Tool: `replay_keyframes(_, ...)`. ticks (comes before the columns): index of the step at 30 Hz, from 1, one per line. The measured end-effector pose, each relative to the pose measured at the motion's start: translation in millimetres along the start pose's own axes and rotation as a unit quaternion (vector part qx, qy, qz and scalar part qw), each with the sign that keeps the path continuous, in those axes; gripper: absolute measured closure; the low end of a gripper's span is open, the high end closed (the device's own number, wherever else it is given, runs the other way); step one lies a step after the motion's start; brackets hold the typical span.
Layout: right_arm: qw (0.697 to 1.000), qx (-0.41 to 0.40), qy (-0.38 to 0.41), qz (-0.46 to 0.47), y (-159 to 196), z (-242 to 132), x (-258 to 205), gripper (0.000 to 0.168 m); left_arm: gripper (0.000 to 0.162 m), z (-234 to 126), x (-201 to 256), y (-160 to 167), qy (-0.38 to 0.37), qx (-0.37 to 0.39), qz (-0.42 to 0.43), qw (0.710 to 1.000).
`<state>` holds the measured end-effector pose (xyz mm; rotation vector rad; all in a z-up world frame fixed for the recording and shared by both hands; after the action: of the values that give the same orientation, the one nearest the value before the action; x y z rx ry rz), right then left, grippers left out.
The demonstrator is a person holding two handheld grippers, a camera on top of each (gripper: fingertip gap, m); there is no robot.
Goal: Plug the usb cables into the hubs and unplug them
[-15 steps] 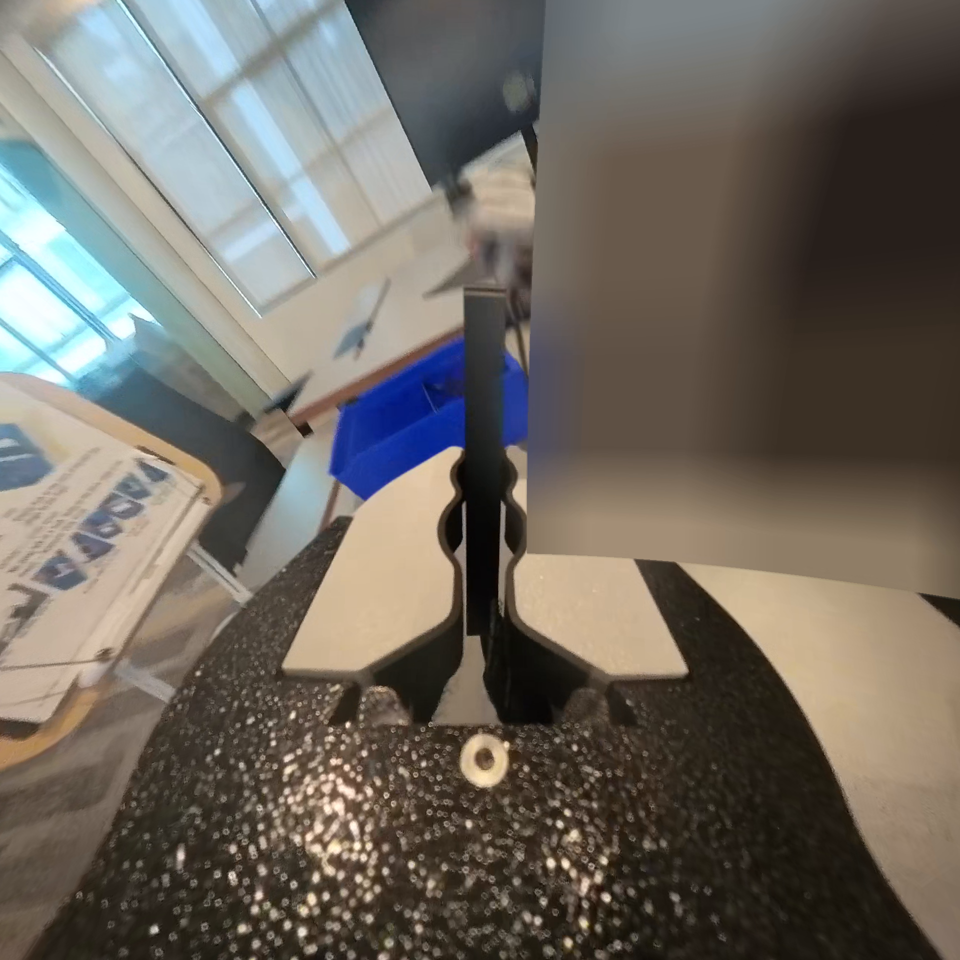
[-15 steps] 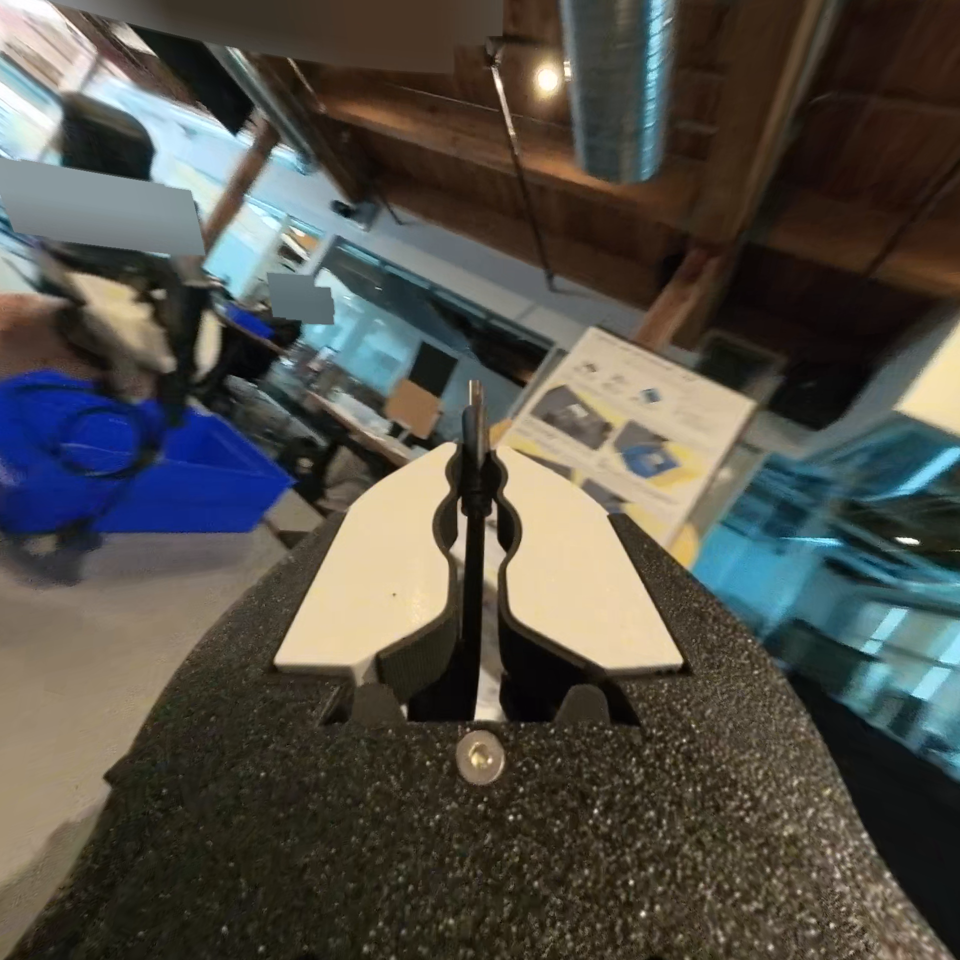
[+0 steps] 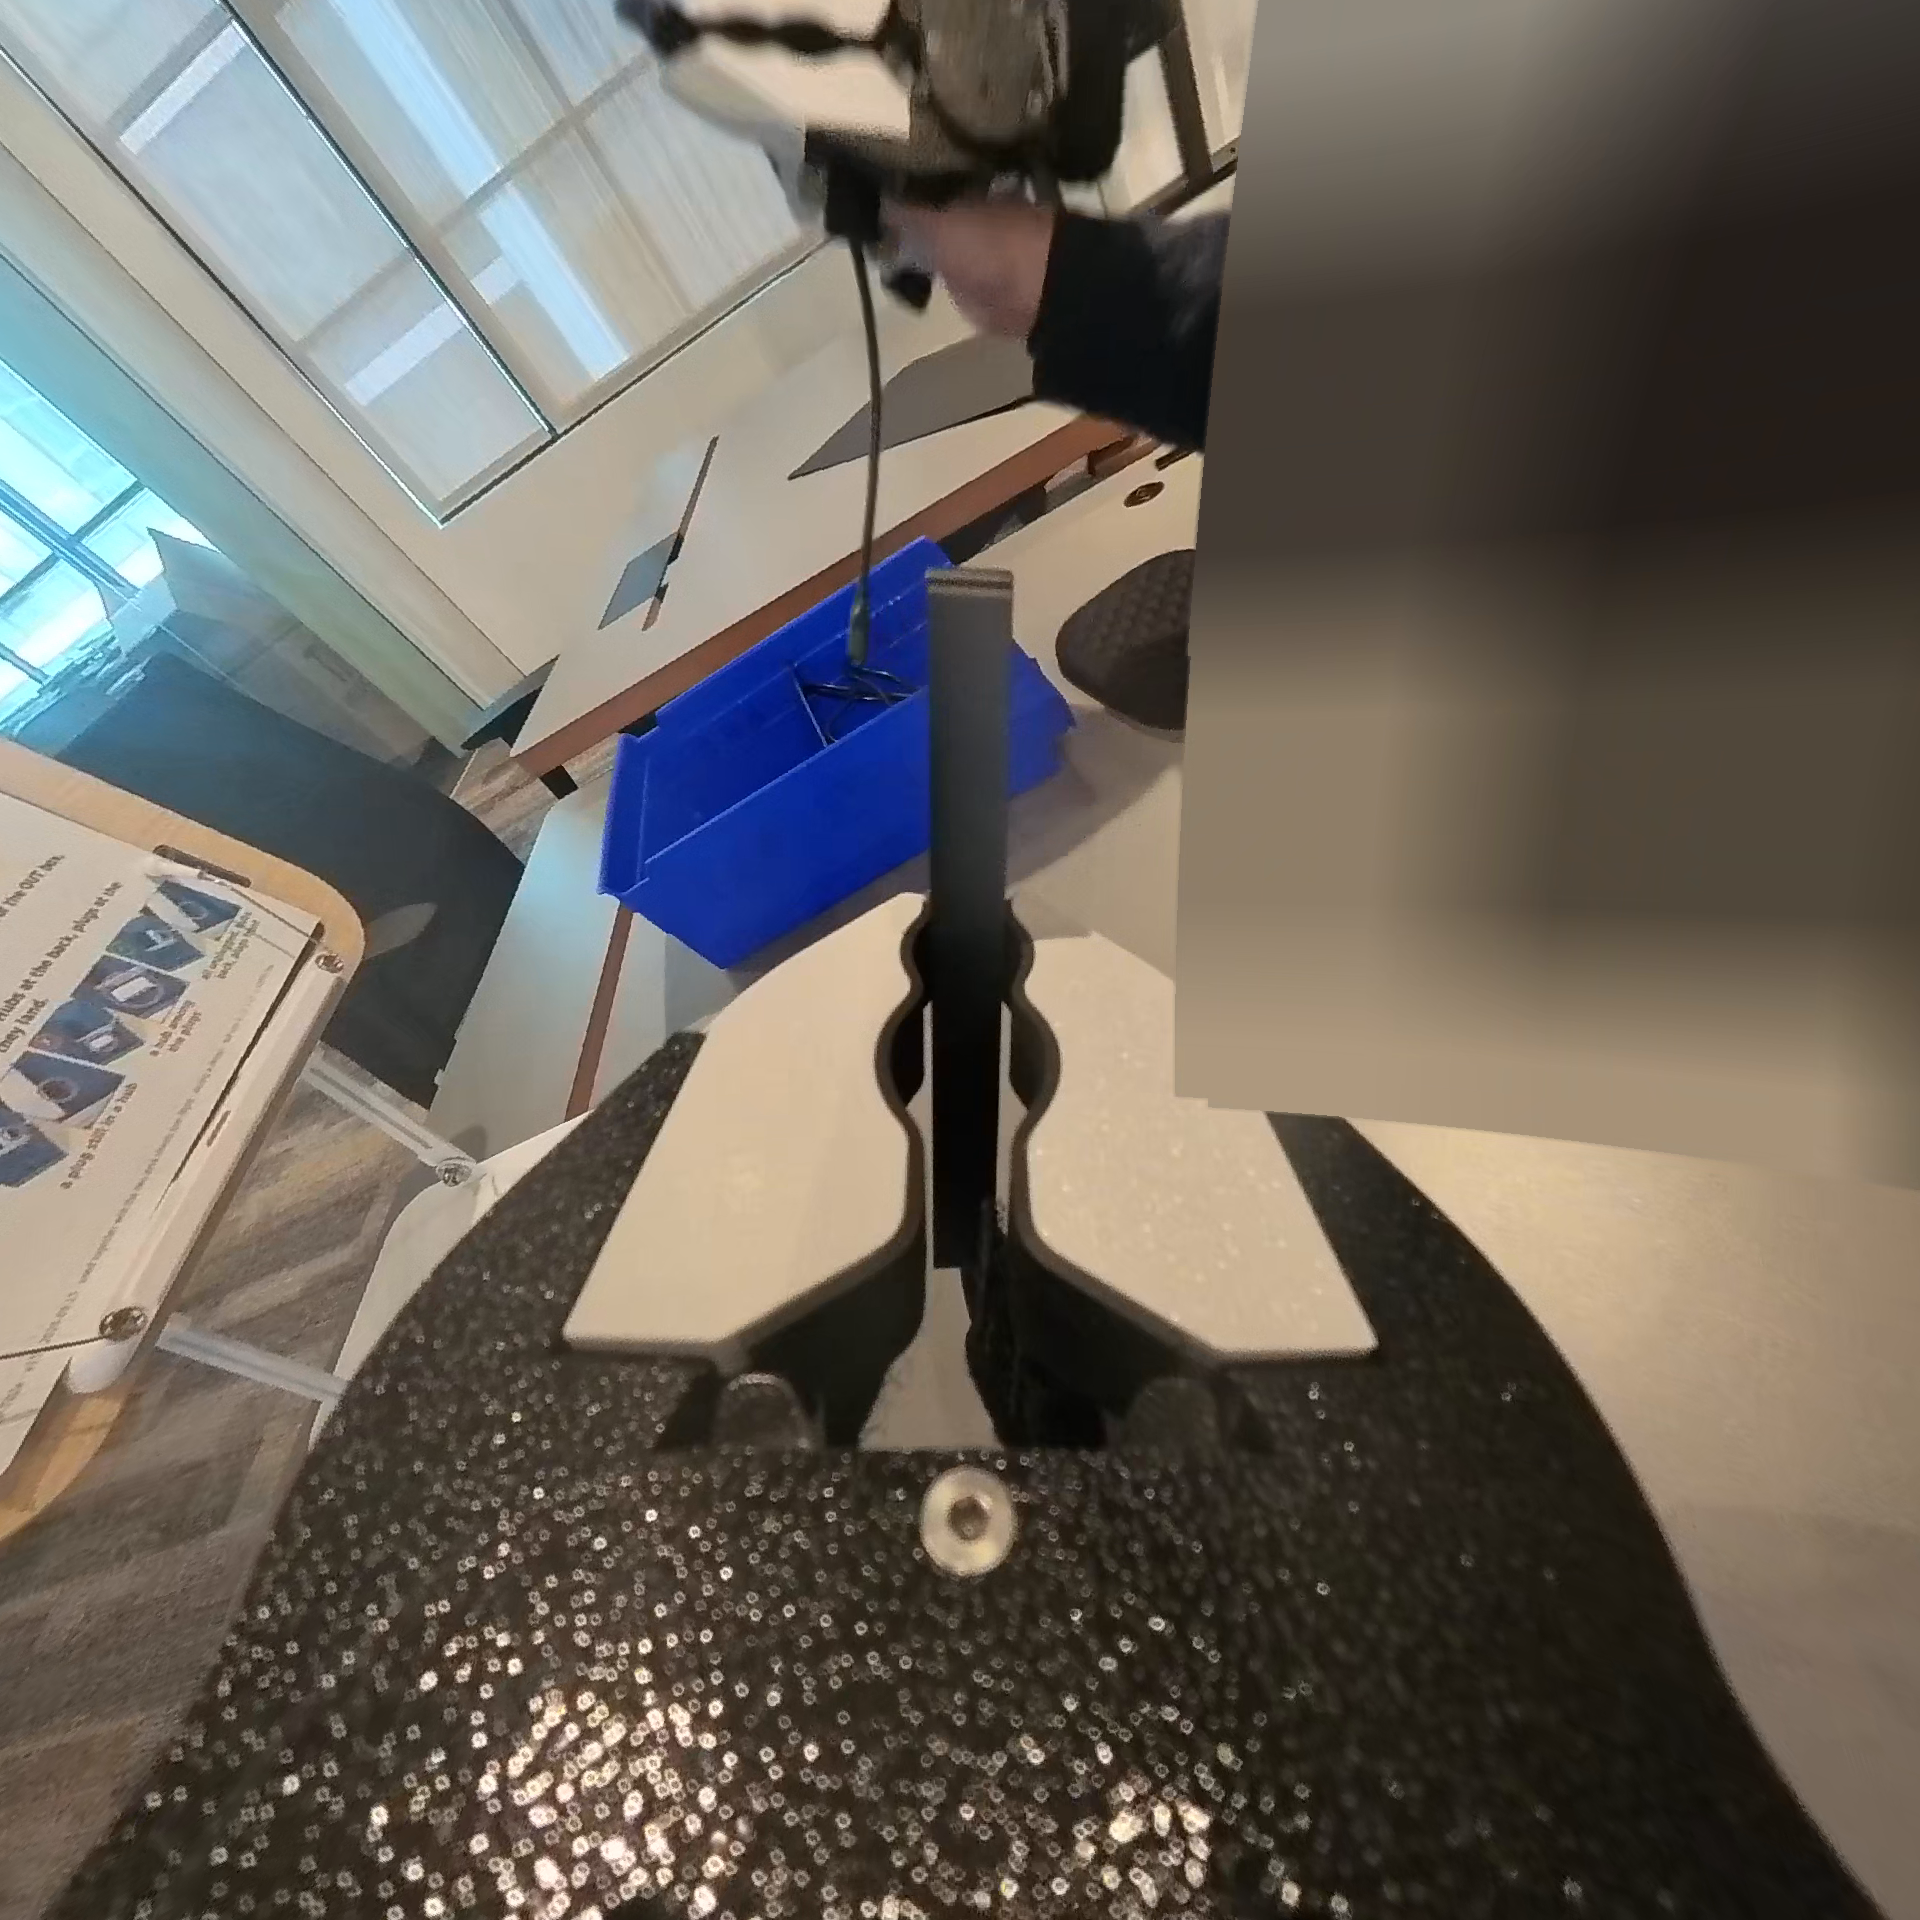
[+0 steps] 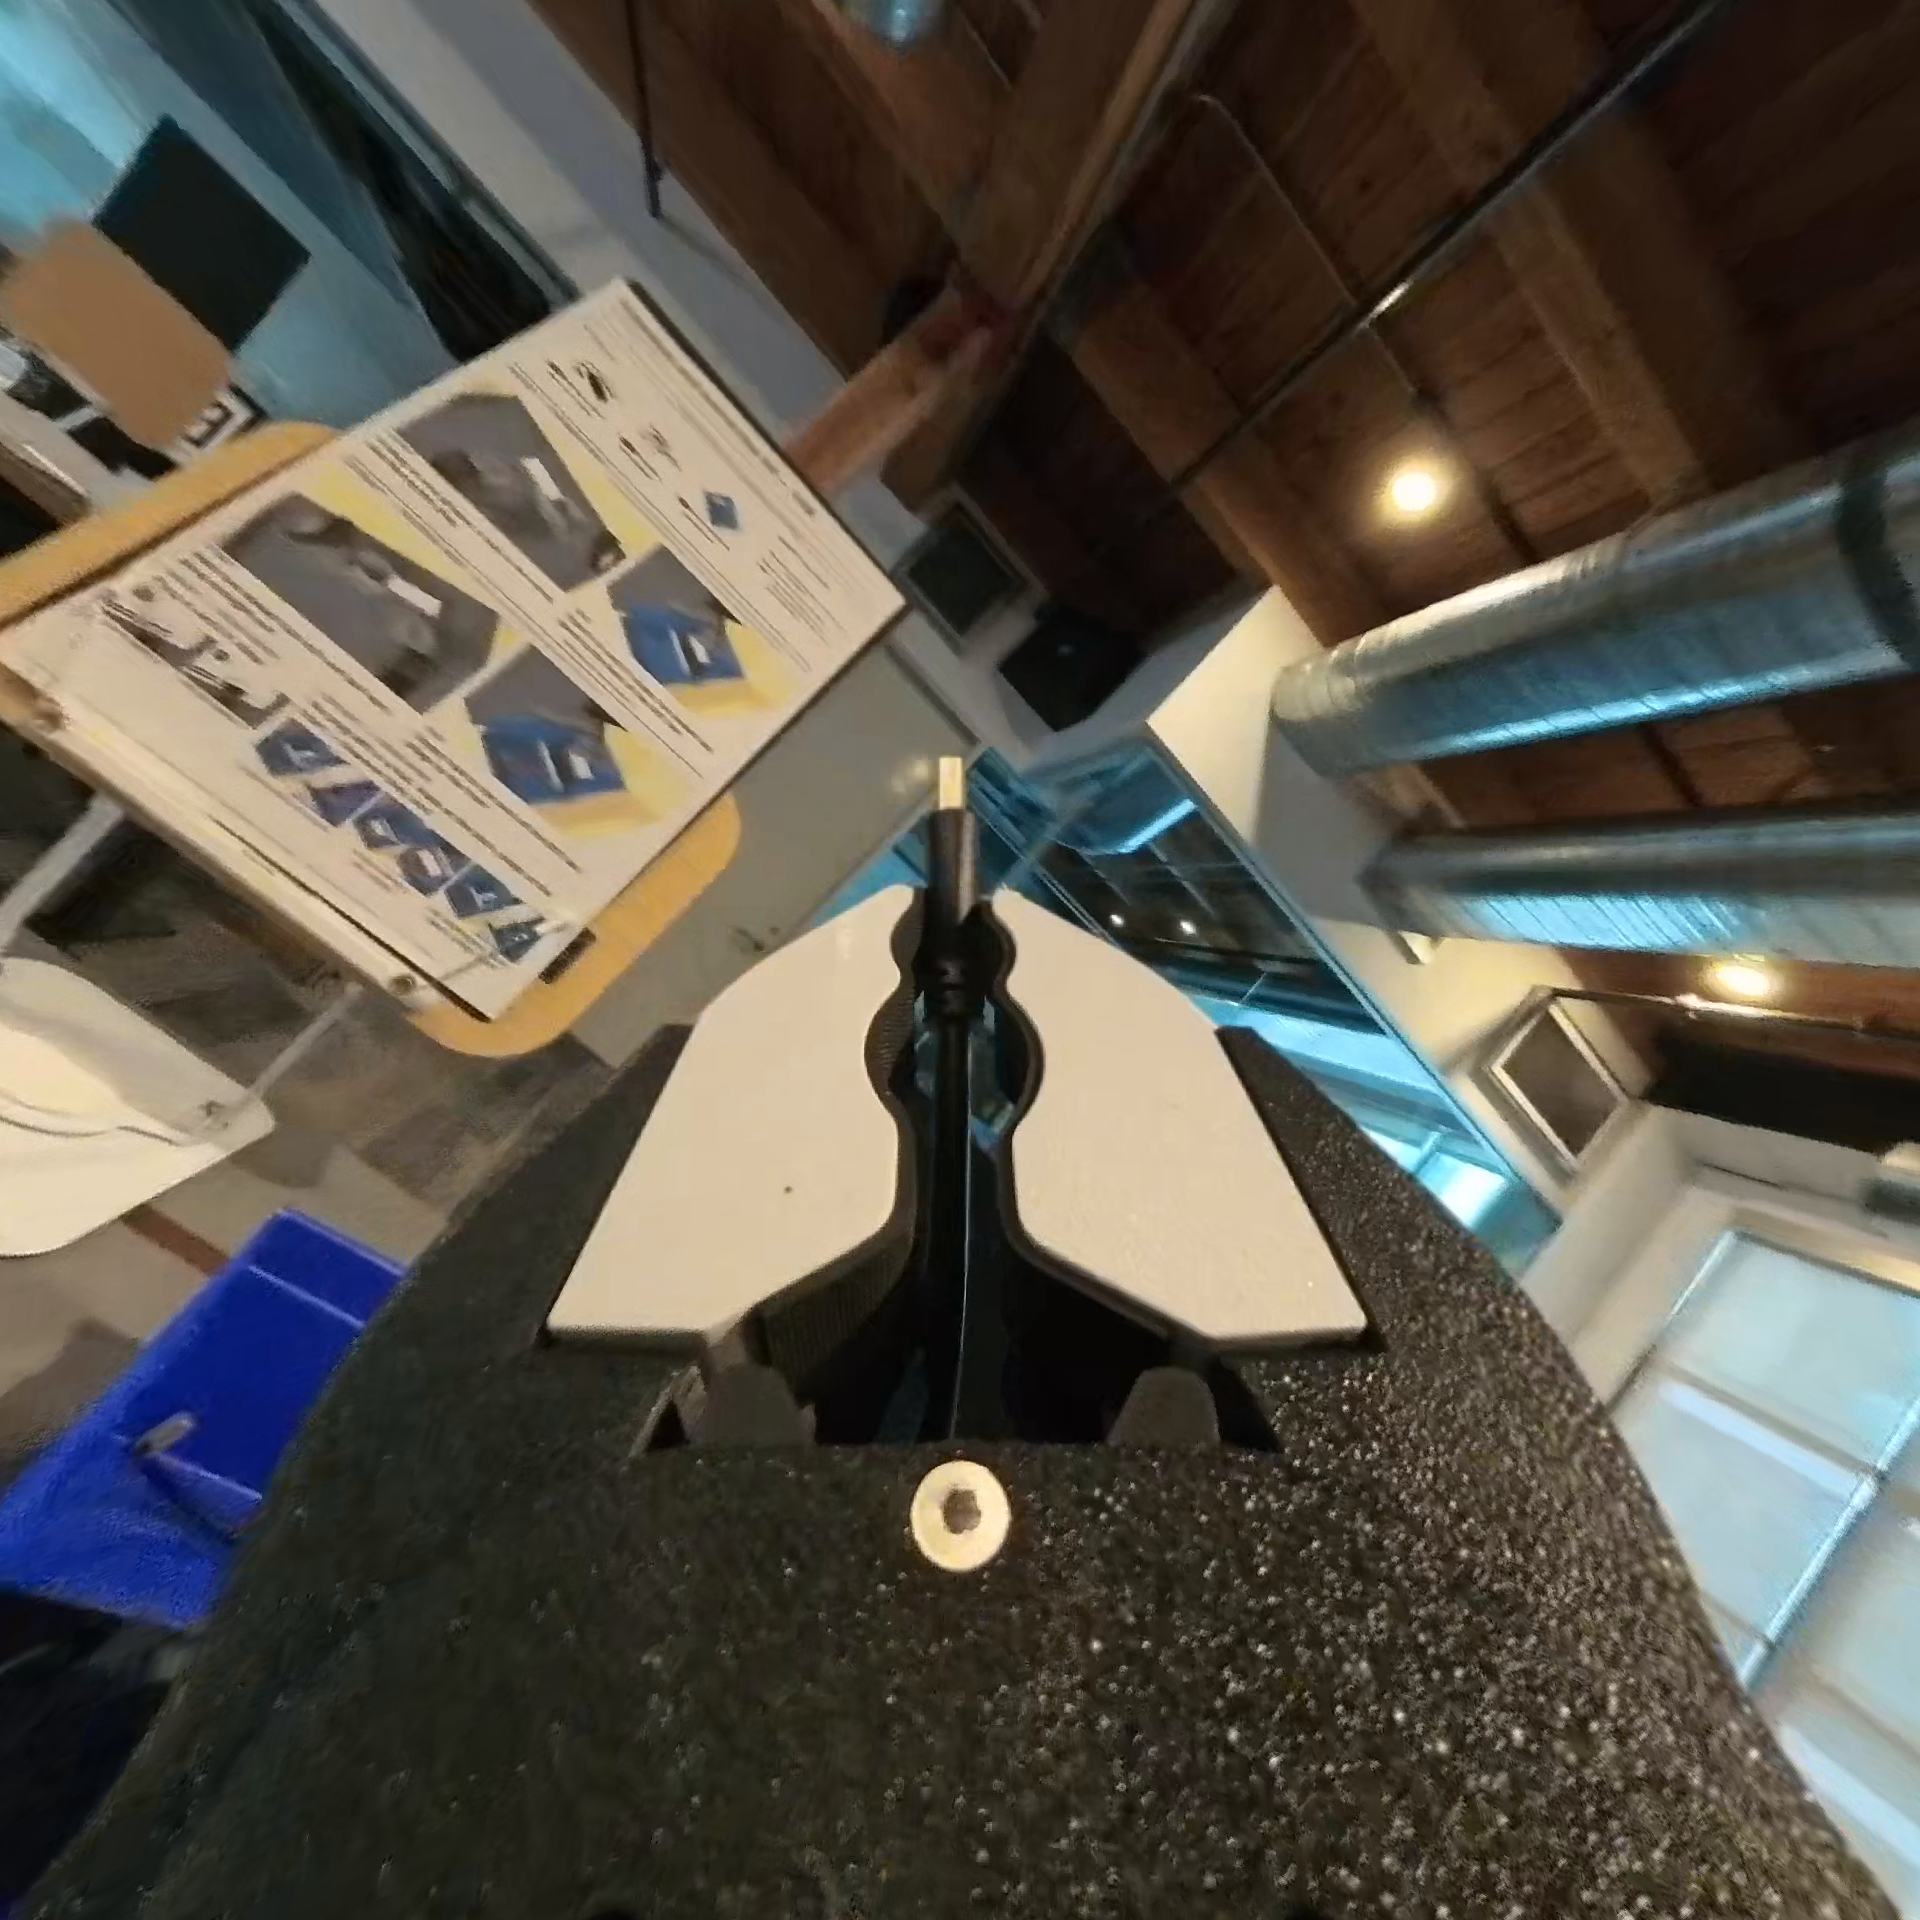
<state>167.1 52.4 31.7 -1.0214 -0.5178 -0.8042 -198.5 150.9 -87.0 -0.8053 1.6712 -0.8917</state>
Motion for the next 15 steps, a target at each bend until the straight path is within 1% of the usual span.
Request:
replay_keyframes(1,1.0,0.0,0.005,0.01,12.3,-1.0,-1.3,0.16,0.151,-0.3,-0.3,0.1,-0.001,0.001,0.0,1.0)
replay_keyframes(4,0.998,-0.023,0.004,0.052,54.5,-5.3,-14.2,0.159,0.151,-1.1,-0.9,0.3,-0.002,0.002,-0.001,1.0)
replay_keyframes(6,0.996,-0.071,-0.008,0.062,87.9,-10.3,-28.8,0.159,0.152,-1.6,-0.8,0.0,-0.001,0.005,-0.001,1.0)
replay_keyframes(7,0.993,-0.102,-0.026,0.055,102.0,-12.8,-37.8,0.159,0.152,-2.1,-0.9,-0.3,-0.002,0.007,-0.001,1.0)
replay_keyframes(9,0.988,-0.129,-0.074,0.05,116.2,-17.0,-55.4,0.159,0.152,-3.0,-1.3,-0.5,-0.002,0.01,-0.003,1.0)
replay_keyframes(10,0.981,-0.145,-0.111,0.058,122.6,-18.7,-64.9,0.159,0.152,-3.4,-1.4,-0.1,-0.001,0.011,-0.004,1.0)
replay_keyframes(12,0.96,-0.184,-0.193,0.085,136.9,-22.7,-82.6,0.159,0.151,-3.5,-2.4,1.3,-0.001,0.012,-0.007,1.0)
replay_keyframes(14,0.92,-0.233,-0.29,0.122,151.5,-29.3,-101.6,0.159,0.151,-2.8,-2.8,3.2,0.001,0.01,-0.011,1.0)
replay_keyframes(15,0.9,-0.247,-0.337,0.127,156.6,-32.5,-110.8,0.159,0.151,-2.1,-2.8,4.3,0.002,0.009,-0.012,1.0)
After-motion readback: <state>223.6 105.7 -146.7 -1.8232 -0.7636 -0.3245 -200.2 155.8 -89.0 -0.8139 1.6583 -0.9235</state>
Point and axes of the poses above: each gripper's, where its closed fingertips meet, z out along the fingers, y out of its underside, x = y × z across the jaws, the point moved 3 cm from there along -z, back along the fingers, and after that the axes turned 5 degrees about -y, right-handed, at the moved point
